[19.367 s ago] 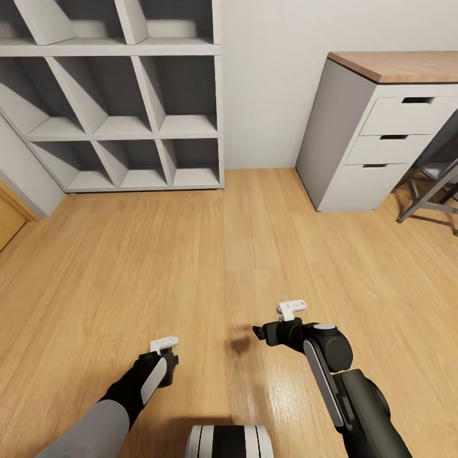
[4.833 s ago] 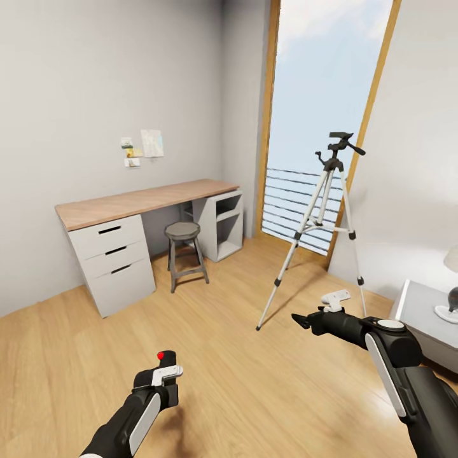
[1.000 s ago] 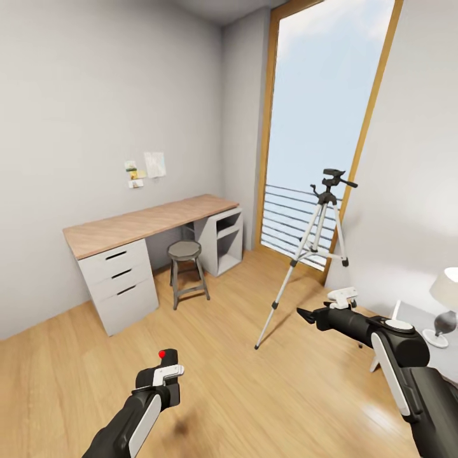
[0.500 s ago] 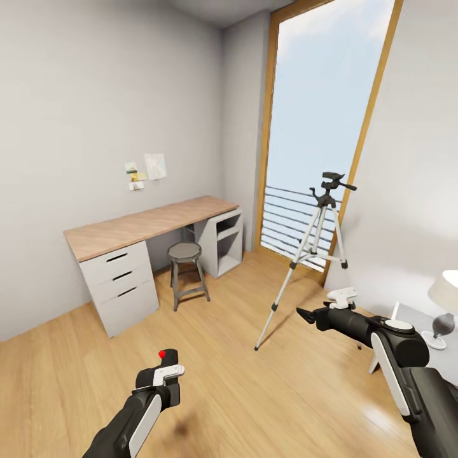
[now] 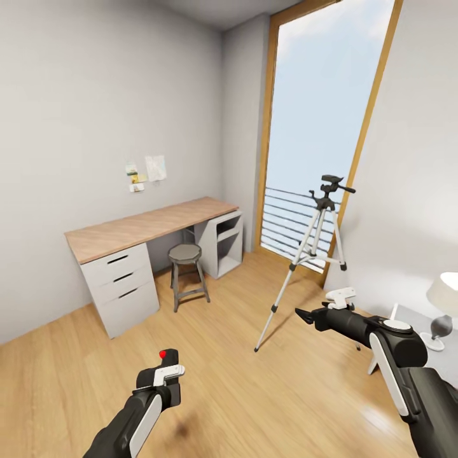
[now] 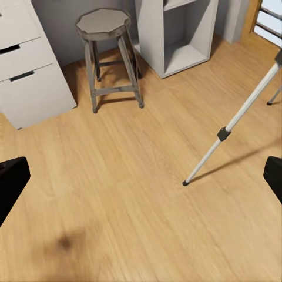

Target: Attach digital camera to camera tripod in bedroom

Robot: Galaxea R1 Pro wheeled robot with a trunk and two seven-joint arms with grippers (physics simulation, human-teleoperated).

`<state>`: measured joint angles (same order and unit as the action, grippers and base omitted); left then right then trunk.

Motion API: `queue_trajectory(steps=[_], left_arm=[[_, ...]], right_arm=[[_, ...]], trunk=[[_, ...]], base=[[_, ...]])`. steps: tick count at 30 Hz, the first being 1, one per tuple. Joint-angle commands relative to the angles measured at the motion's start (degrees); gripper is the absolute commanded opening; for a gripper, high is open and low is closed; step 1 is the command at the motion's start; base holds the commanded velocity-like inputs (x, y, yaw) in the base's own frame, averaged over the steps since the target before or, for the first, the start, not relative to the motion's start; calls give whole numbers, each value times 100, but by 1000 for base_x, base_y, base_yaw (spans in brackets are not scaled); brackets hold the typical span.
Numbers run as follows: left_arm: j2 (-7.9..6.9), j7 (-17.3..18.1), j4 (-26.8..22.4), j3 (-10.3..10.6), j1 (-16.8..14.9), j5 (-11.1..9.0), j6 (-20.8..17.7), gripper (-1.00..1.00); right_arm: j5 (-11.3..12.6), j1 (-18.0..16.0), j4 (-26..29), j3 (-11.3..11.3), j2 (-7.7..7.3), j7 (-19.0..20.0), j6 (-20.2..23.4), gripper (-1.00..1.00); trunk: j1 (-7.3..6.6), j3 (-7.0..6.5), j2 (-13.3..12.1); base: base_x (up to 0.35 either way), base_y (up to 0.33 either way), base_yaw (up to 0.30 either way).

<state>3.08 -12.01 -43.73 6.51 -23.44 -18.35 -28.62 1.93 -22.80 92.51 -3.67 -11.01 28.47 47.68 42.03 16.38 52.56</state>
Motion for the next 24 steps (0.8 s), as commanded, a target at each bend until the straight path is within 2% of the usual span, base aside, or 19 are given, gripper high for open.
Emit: queue_trajectory(steps=[1, 17, 18, 19, 23, 24], left_arm=[[-2, -32, -11, 19, -3, -39, -29, -100], [-9, -19, -14, -15, -5, -46, -40, -100], [-14, -20, -15, -43, -6, -46, -42, -100], [-23, -20, -20, -222, -4, -47, -40, -100], [-29, -9, -46, -578, -3, -48, -39, -100], [-30, -8, -69, -608, -1, -47, -39, -100]], right_arm=[[18, -5, 4, -5, -2, 12, 37, 100], [18, -11, 4, -45, -24, 16, 39, 100], [18, -12, 4, -47, -28, 16, 41, 100], [18, -13, 4, -51, -30, 17, 44, 100], [18, -14, 4, -54, -37, 18, 48, 100], [18, -14, 4, -54, -38, 18, 48, 100]], trunk=[[-22, -11, -36], [-373, -298, -678], [-395, -316, -718], [-417, -334, -758], [-505, -406, -918], [-527, -424, -958]], base=[[0, 0, 0], [0, 0, 0], [0, 0, 0], [0, 0, 0], [0, 0, -4], [0, 0, -37]])
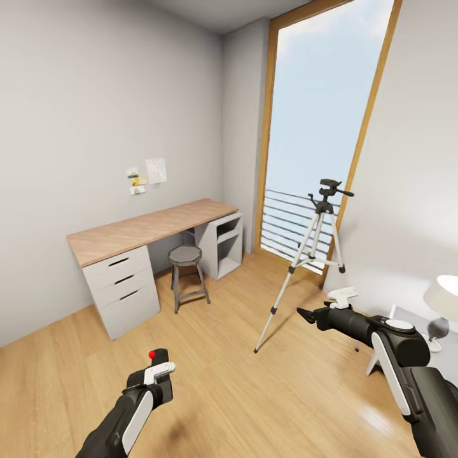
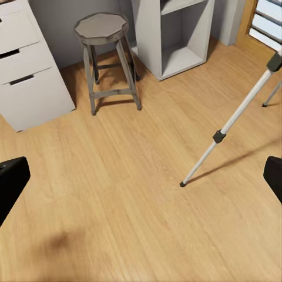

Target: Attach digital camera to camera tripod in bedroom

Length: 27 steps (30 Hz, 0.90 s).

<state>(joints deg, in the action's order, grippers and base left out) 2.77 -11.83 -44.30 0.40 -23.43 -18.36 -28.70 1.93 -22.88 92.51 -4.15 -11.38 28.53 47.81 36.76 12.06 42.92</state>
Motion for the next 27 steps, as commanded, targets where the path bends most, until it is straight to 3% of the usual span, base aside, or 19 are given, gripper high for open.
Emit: queue_trajectory(steps=[1, 7, 11, 19, 20, 21, 27], left_arm=[[1, -25, -12, 3, -2, -47, -30, -100], [-13, -39, -499, -167, 228, -45, -34, -100], [-15, -44, -842, -405, 395, -42, -39, -100], [-13, -77, -1040, -684, 490, -23, -46, -100], [-13, -135, -1079, -993, 506, -28, -50, -100], [-10, -144, -1092, -1070, 510, -32, -51, -100], [3, -135, -1134, -1273, 519, -46, -139, -100]], right_arm=[[18, -6, 4, -6, 0, 12, 36, 100], [18, -6, 4, -6, -4, 12, 36, 100], [18, -6, 4, -7, -7, 12, 36, 100], [18, -32, 4, -15, -16, 13, 45, 100], [18, -58, 4, -68, -20, 13, 64, 100], [18, -62, 4, -105, -20, 13, 65, 100], [18, -80, 4, -314, -25, 14, 63, 100]], trunk=[[-21, -10, -35], [-153, -117, -275], [-241, -189, -436], [-416, -333, -756], [-438, -351, -797], [-460, -369, -837], [-592, -476, -1077]], base=[[0, 0, -37], [0, 0, -130], [0, 0, -189], [0, 0, -204], [0, 0, -166], [0, 0, -132], [0, 0, -73]])
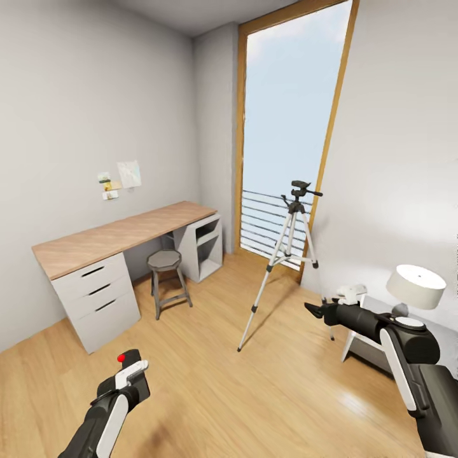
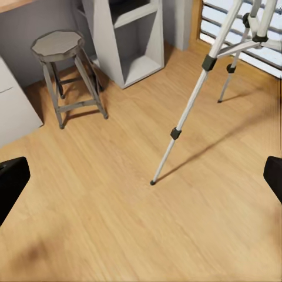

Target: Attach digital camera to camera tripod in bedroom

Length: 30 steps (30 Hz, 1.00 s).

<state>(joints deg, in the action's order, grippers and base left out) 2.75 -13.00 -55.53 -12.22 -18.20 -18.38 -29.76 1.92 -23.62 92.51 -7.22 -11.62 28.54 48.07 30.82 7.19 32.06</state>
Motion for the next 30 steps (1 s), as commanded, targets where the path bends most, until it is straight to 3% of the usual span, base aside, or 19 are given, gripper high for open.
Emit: queue_trajectory(steps=[1, 9, 13, 16, 21, 24, 30], left_arm=[[9, -13, -17, -30, -3, -45, -65, -100], [8, 21, -43, -99, 0, -51, -183, -100], [-3, 24, -45, -109, 5, -51, -202, -100], [-6, 25, -45, -111, 6, -51, -207, -100], [-10, 25, -33, -131, 9, -53, -206, -100], [-11, 26, -13, -137, 9, -52, -201, -100], [-18, 27, 16, -140, 15, -46, -175, -100]], right_arm=[[19, -9, 4, -32, -2, 14, 36, 100], [19, -1, 4, -120, -6, 43, 25, 100], [19, 15, 4, -140, -30, 400, -7, 100], [16, 36, 4, -146, -104, 637, -97, 100], [18, 87, 4, -138, -429, 1173, -760, 100], [28, 104, -1, -139, -515, 1307, -1053, 100], [54, 117, 3, -139, -561, 1392, -1222, 100]], trunk=[[-20, -8, -32], [-196, -151, -353], [-284, -223, -513], [-349, -277, -633], [-393, -313, -714], [-393, -313, -714], [-393, -313, -714]], base=[[0, 0, -35], [0, 0, -12], [0, 0, -2], [0, 0, 0], [0, 0, 0], [0, 0, 0], [65, -18, 0]])
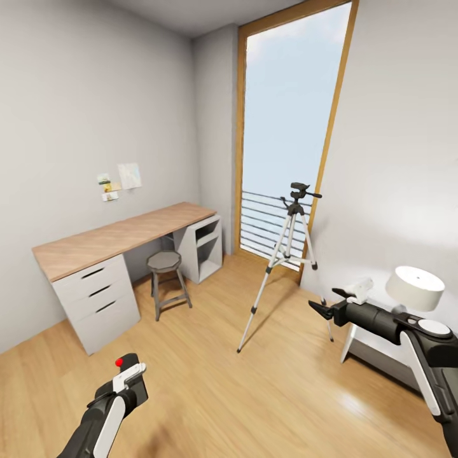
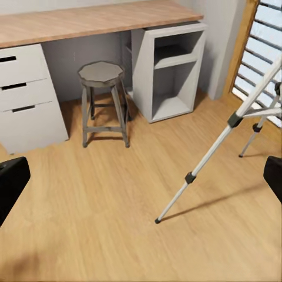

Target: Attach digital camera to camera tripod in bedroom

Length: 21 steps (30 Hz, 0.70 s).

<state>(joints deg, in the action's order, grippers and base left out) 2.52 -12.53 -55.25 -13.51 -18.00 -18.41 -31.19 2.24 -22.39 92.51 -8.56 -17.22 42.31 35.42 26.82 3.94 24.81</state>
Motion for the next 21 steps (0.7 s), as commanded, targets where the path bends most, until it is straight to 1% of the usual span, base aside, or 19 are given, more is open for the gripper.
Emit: queue_trajectory(steps=[1, 5, 11, 21], left_arm=[[5, -20, -8, -11, 0, -42, -30, -100], [4, -21, -2, -11, 8, -37, -29, -100], [3, -21, 2, -11, 19, -35, -34, -100], [3, -21, -1, -18, 48, -32, -36, -100]], right_arm=[[24, -5, 3, -6, -3, 32, 36, 100], [27, -4, 4, -6, -6, 114, 23, 100], [30, -3, 4, -6, -9, 395, 5, 100], [31, -3, 4, -6, -4, 485, 1, 100]], trunk=[[6, 13, 12], [6, 13, 12], [6, 13, 12], [6, 13, 12]], base=[[206, -92, 0], [238, -122, 0], [276, -181, 0], [286, -203, 0]])
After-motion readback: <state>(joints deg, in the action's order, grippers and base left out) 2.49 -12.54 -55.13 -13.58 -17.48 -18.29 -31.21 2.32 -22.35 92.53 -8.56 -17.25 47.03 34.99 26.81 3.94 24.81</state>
